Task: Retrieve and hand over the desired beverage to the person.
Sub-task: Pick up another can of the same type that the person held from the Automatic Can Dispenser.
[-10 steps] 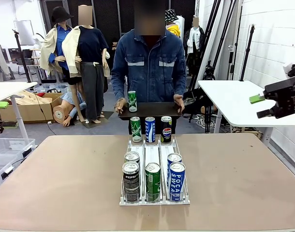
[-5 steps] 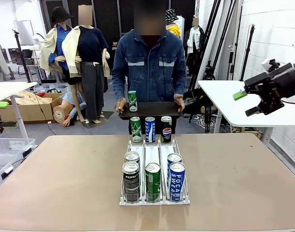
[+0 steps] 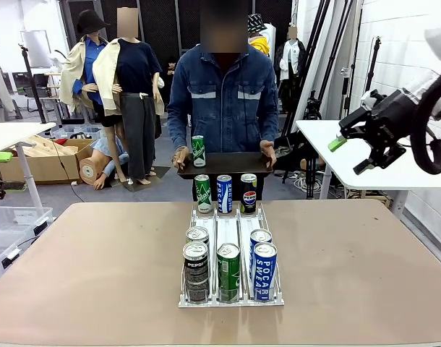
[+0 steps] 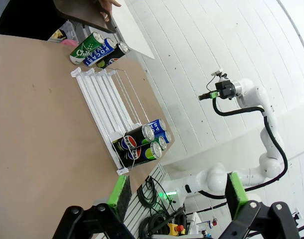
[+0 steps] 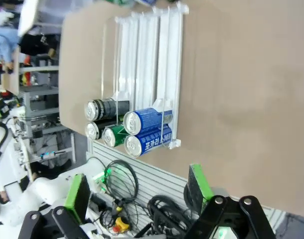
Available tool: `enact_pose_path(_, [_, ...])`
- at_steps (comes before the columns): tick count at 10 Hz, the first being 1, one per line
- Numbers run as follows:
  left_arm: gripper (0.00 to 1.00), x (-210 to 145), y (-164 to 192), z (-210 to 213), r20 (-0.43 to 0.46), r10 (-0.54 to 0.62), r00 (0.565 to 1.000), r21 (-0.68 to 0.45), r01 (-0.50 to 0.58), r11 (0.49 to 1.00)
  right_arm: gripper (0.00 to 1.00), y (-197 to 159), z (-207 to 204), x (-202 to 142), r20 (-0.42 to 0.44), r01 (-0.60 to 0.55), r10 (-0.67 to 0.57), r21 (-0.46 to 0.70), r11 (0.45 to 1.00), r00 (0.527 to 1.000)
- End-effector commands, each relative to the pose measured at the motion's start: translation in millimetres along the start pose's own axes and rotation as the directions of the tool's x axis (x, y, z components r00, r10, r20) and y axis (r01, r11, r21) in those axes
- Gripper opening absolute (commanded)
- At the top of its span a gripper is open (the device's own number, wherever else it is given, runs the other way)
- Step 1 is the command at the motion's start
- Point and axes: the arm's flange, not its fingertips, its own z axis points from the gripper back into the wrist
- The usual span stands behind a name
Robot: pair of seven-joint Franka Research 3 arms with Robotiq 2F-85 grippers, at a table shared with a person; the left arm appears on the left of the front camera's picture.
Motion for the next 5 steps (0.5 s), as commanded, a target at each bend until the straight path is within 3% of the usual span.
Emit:
enact_pose_path(1, [1.0, -1.1, -0.7, 1.3, 0.004, -0.003, 1.0, -0.001, 0.003, 1.0, 1.0, 18.3, -8.7, 14.5, -0.08, 0.029, -0.035, -0.072, 0.997, 0.996])
enact_pose_path(5, [1.0, -1.1, -0.7, 1.3, 0.004, -0.003, 1.0, -0.001, 0.003, 1.0, 1.0, 37.8, -54.7, 24.2, -0.18, 0.01, -0.043, -0.178, 0.984, 0.983])
